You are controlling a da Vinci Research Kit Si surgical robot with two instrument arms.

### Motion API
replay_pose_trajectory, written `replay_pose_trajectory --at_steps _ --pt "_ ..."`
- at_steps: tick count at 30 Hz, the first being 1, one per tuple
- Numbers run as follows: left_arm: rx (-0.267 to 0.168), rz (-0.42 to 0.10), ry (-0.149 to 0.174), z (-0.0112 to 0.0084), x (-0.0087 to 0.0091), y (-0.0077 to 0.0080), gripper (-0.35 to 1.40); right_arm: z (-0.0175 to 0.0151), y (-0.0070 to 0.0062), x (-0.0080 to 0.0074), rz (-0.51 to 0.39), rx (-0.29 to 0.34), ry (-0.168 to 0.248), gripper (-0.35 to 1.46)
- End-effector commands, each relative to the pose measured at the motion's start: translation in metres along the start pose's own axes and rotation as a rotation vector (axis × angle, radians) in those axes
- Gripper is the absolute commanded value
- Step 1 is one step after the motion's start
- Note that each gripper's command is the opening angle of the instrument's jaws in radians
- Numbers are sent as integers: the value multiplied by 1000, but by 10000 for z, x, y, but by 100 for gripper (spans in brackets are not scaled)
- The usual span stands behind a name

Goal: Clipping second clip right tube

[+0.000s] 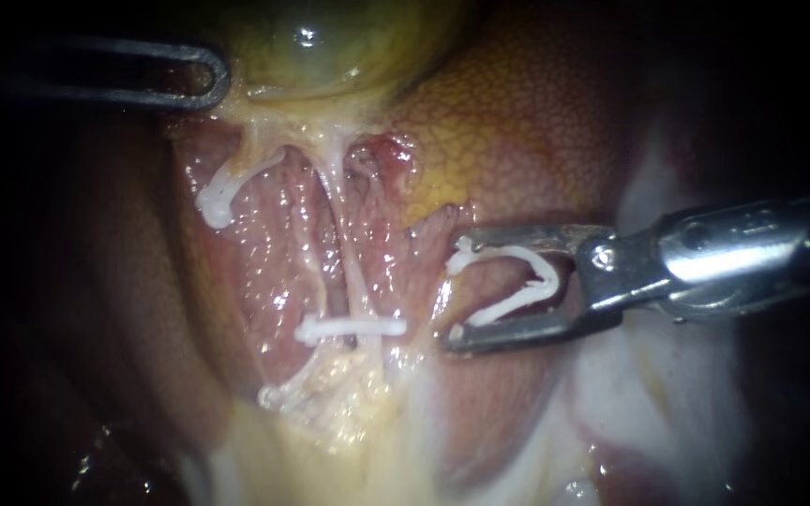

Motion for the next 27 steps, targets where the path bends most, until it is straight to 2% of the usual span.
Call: replay_pose_trajectory --at_steps 1,9,19,27 --pt "0 0 0 0 0 0 -35 3 2 0 15 8 6 50" --pt "-2 0 -1 2 1 -1 -35 23 14 -5 82 18 19 49" --pt "-3 0 -1 2 2 -1 -35 48 35 -24 145 13 29 49" --pt "-3 0 -2 2 2 -2 -35 69 45 -30 203 81 92 49"
